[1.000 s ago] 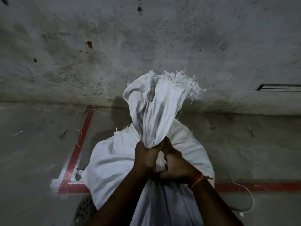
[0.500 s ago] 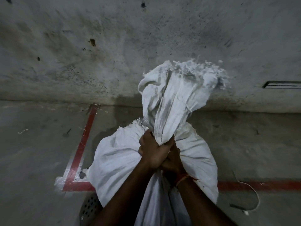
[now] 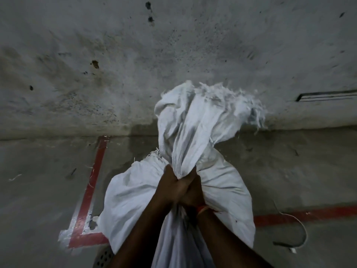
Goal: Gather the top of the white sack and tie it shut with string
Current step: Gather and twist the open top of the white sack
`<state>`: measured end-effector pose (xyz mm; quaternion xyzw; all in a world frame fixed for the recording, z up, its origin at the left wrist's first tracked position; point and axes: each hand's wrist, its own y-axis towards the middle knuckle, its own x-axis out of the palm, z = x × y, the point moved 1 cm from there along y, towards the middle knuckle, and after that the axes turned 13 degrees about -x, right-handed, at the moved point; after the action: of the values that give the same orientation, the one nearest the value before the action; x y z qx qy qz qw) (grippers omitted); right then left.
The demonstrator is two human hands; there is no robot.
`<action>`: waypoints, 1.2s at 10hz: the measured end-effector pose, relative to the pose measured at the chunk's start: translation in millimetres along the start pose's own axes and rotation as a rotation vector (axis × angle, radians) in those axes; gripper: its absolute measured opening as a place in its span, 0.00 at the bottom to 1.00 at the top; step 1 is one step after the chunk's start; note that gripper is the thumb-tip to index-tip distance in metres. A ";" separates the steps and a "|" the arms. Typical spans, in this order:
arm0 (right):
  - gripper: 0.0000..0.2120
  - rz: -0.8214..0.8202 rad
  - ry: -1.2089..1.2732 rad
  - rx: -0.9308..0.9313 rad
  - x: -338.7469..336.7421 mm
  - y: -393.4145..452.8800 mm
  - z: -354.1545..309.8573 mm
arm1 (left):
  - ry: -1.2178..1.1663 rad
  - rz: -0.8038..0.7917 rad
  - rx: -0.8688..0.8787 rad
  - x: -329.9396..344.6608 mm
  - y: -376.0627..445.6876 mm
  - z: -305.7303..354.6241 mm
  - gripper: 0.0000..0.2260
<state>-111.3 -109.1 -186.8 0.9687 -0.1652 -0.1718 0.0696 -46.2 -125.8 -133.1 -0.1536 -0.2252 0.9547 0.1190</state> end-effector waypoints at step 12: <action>0.12 -0.094 0.247 0.133 1.4 39.6 2.9 | 0.518 0.593 0.363 -7.7 51.0 -50.6 0.27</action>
<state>-122.8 -146.9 -182.3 0.9916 -0.1207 -0.0431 0.0168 -29.5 -152.6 -198.1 -0.4226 0.0375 0.9018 -0.0827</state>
